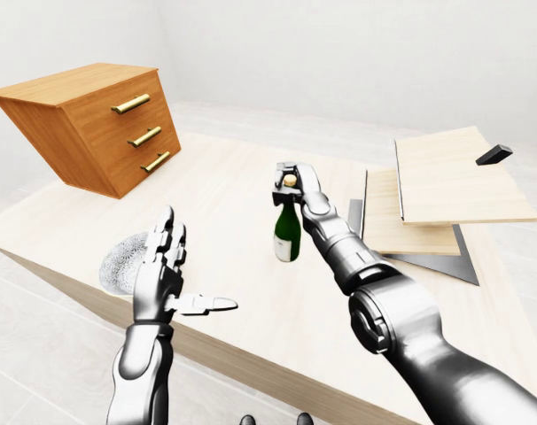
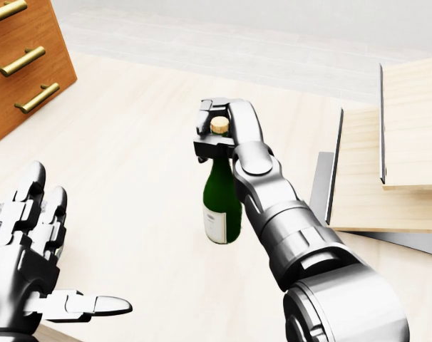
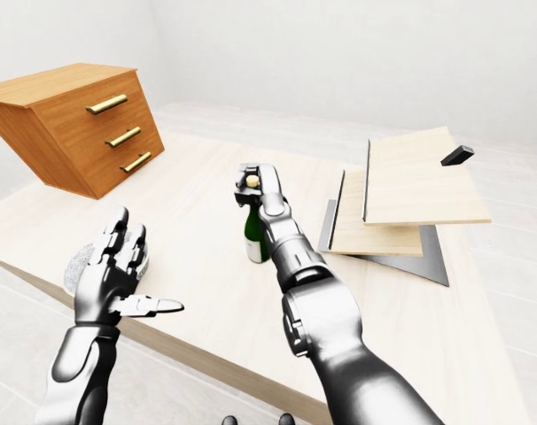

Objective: Put the wine bottle on the wine rack.

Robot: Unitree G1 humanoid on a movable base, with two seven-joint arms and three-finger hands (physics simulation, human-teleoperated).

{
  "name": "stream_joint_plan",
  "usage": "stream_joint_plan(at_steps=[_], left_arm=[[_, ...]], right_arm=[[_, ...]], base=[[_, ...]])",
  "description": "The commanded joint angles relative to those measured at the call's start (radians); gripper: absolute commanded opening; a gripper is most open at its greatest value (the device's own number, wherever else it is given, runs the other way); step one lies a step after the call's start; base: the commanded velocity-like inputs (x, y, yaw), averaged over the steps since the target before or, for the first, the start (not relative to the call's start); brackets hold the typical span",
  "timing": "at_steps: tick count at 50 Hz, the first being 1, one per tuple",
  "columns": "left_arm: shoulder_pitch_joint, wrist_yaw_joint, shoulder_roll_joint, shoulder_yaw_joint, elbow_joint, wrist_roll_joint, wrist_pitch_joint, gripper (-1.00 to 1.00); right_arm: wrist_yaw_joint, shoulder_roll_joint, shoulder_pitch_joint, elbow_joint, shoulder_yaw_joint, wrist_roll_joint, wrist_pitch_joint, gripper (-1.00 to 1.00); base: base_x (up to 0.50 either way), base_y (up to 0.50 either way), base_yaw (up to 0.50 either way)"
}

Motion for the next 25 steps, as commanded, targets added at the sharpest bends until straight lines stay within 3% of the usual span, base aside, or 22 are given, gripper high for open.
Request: stream_joint_plan(at_steps=[1, 25], left_arm=[[0.004, -0.002, 0.0, -0.003, 0.001, 0.0, 0.0, 1.0], [0.01, -0.004, -0.001, -0.005, 0.012, -0.002, 0.0, 1.0]], right_arm=[[-0.01, -0.005, 0.002, 0.003, 0.019, 0.001, -0.002, -1.0], [-0.004, -0.011, 0.004, -0.008, 0.018, 0.009, -0.009, -1.0]], base=[[0.0, 0.0, 0.0], [0.0, 0.0, 0.0]])
